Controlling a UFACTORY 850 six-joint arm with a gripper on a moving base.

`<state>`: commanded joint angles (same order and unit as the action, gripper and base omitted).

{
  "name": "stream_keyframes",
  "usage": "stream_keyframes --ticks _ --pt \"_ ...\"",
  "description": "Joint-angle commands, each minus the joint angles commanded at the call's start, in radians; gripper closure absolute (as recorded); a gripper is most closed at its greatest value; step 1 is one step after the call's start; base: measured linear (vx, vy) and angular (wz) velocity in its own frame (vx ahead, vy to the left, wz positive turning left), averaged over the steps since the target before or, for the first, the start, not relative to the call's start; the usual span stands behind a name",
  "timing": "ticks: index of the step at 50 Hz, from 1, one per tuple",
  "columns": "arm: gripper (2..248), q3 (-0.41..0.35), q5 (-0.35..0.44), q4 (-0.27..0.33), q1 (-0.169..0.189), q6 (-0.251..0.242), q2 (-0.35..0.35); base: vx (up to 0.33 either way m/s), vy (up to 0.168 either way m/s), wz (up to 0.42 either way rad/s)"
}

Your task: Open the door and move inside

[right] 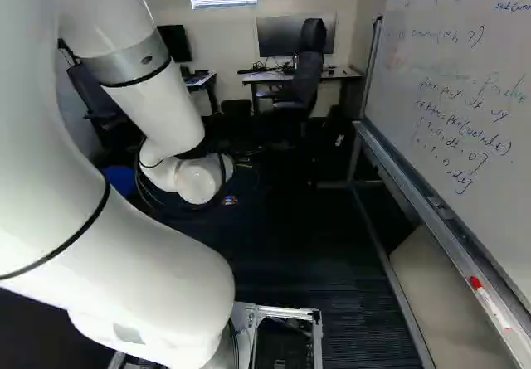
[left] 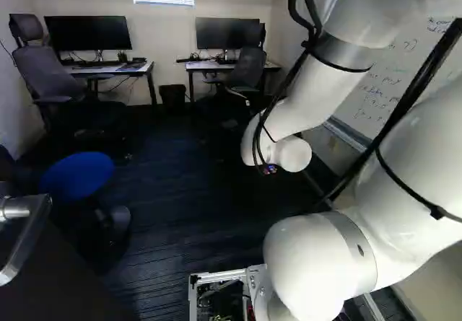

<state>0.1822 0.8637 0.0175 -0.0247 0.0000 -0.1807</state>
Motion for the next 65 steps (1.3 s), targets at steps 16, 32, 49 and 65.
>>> stream_keyframes --ticks 16,32,49,65 --pt "3 -0.059 0.006 -0.011 0.015 0.0 -0.061 0.0 0.0 0.0" --pt "3 -0.09 0.008 -0.017 0.023 0.0 -0.093 0.0 0.0 0.0" --pt "3 -0.095 0.009 -0.017 0.025 0.0 -0.099 0.0 0.0 0.0" --pt "3 -0.095 0.009 -0.017 0.025 0.0 -0.099 0.0 0.0 0.0"
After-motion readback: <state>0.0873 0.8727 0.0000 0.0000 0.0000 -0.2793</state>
